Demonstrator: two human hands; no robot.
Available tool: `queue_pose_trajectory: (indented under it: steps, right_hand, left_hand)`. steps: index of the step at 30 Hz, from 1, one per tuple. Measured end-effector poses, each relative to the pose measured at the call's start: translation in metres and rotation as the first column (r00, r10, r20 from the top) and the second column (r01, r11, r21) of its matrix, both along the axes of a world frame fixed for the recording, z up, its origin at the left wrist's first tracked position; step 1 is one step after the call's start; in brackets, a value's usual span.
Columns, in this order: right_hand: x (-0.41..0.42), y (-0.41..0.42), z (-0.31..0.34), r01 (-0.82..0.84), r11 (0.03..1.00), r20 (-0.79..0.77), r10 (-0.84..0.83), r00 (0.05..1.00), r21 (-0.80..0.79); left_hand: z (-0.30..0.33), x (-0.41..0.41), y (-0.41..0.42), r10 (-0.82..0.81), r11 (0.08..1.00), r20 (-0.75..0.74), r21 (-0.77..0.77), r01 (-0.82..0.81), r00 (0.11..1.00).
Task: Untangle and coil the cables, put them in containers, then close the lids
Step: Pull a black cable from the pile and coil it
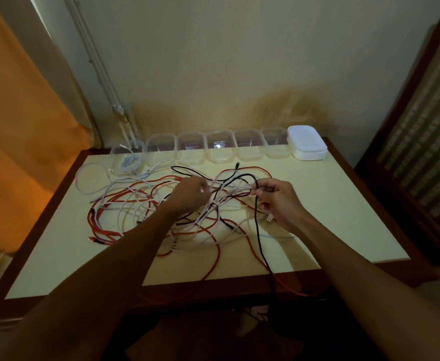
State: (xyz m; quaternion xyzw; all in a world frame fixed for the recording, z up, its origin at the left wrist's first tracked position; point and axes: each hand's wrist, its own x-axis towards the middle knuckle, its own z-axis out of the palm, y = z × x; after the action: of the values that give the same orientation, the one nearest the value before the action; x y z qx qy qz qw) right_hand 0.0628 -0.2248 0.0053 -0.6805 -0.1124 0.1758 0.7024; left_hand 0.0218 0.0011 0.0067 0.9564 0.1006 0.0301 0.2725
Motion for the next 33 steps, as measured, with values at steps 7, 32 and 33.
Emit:
queue_pose_trajectory:
  steps: [7, 32, 33]
  right_hand:
    - [-0.004, -0.014, -0.003, -0.173, 0.980, -0.069, 0.181, 0.981, 0.103]
    - [-0.050, 0.033, 0.016, -0.475, 0.868, -0.423, 0.380, 0.822, -0.144]
    - [-0.048, 0.034, 0.012, -0.376, 0.919, -0.419, 0.298, 0.858, -0.117]
  left_hand:
    - [-0.018, -0.020, 0.025, 0.272, 0.940, -0.017, 0.216, -0.262, 0.962]
    - [-0.025, -0.031, -0.005, -0.124, 0.987, 0.058, 0.106, 0.118, 0.991]
    - [-0.026, -0.031, -0.005, -0.135, 0.985, 0.052, 0.119, 0.128, 0.990]
